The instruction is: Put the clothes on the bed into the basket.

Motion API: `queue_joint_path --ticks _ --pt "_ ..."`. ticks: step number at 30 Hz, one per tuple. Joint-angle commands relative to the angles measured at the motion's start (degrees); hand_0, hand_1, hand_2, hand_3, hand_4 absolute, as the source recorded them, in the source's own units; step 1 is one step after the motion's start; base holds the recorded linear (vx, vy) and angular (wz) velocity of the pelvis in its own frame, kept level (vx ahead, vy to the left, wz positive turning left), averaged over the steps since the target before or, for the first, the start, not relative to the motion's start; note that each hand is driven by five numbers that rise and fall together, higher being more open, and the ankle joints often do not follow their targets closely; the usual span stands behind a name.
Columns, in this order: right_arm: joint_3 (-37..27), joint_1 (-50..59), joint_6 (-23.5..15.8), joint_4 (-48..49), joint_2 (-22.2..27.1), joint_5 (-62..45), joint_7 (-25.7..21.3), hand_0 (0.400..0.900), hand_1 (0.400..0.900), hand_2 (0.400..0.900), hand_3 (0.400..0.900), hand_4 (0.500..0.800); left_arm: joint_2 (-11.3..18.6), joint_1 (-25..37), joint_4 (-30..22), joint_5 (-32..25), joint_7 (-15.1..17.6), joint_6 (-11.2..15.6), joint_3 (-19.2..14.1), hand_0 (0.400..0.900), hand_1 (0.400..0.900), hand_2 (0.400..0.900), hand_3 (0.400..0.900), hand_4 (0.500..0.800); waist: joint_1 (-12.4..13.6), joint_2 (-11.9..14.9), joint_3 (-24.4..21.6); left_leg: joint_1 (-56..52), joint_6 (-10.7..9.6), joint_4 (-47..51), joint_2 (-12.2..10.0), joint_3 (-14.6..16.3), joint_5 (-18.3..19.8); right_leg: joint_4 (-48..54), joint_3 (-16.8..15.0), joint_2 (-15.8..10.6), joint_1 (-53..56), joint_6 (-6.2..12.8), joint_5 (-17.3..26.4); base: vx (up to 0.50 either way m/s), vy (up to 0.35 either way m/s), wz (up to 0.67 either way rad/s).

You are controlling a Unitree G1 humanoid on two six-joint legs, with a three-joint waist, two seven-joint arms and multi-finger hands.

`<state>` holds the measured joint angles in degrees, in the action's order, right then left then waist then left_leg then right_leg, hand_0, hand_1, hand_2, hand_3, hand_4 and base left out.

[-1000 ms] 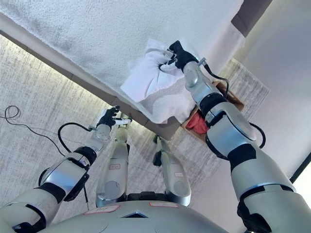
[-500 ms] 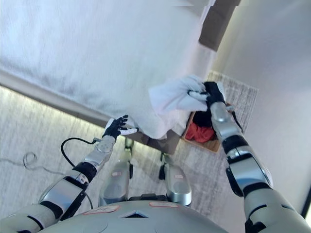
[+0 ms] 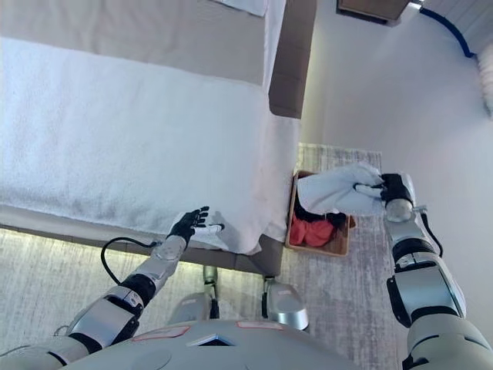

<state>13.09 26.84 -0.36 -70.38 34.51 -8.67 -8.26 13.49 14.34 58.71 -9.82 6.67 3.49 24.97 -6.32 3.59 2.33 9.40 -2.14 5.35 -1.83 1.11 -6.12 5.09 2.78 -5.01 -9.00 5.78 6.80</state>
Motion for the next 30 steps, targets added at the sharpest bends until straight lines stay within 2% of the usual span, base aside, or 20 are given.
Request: queue_joint_path --ticks 1,5,18,19,30 --pt "-2.7 3.5 -2.2 -7.3 6.2 -2.3 -1.1 0.4 0.4 0.4 0.4 0.5 -0.1 2.9 2.8 0.7 -0.4 2.4 2.1 0.9 0.9 0.9 0.9 0.8 0.9 0.8 -4.0 -4.3 -2.1 -0.3 -2.5 1.1 6.5 -0.1 0.7 -2.2 1.2 2.28 -1.0 0.05 -0.049 0.08" --pt "-4.6 4.5 -1.4 -13.5 8.7 -4.4 -0.3 0.4 0.4 0.4 0.4 0.5 -0.2 2.8 2.0 0.6 -1.4 2.2 3.0 0.9 0.9 0.9 0.9 0.8 1.6 -0.2 -4.4 -5.2 -2.3 -0.3 -2.7 0.7 6.6 -0.1 1.3 -2.1 2.5 2.13 -1.8 0.05 -0.049 0.08" --pt "-6.2 8.4 -0.6 -15.9 11.9 -9.8 -0.1 0.4 0.4 0.4 0.4 0.5 -1.7 1.1 2.2 0.1 -1.6 1.5 3.3 0.9 0.9 0.9 0.9 0.8 1.9 -1.9 -4.9 -5.6 -2.8 -0.3 -3.1 0.6 6.4 -0.1 1.4 -1.6 3.1 1.74 -2.7 0.01 -0.014 0.0" --pt "-5.9 8.7 -0.5 -16.2 12.0 -9.8 -0.1 0.9 0.9 0.9 0.9 0.8 -1.7 1.1 2.3 0.1 -1.6 1.5 3.4 0.9 0.9 0.9 0.9 0.8 1.9 -2.0 -5.0 -5.5 -2.9 -0.3 -3.1 0.6 6.3 -0.1 1.5 -1.6 3.1 1.74 -2.7 0.0 0.0 0.0" --pt "-4.4 10.1 -0.4 -15.9 11.0 -10.0 0.2 0.9 0.9 0.9 0.9 0.8 -2.5 0.7 3.4 -0.5 -1.8 1.1 3.3 0.9 0.9 0.9 0.9 0.8 1.5 -1.9 -5.2 -4.9 -3.0 -0.3 -3.0 0.4 6.1 -0.1 1.9 -1.6 3.2 1.56 -2.8 0.0 -0.001 0.01"
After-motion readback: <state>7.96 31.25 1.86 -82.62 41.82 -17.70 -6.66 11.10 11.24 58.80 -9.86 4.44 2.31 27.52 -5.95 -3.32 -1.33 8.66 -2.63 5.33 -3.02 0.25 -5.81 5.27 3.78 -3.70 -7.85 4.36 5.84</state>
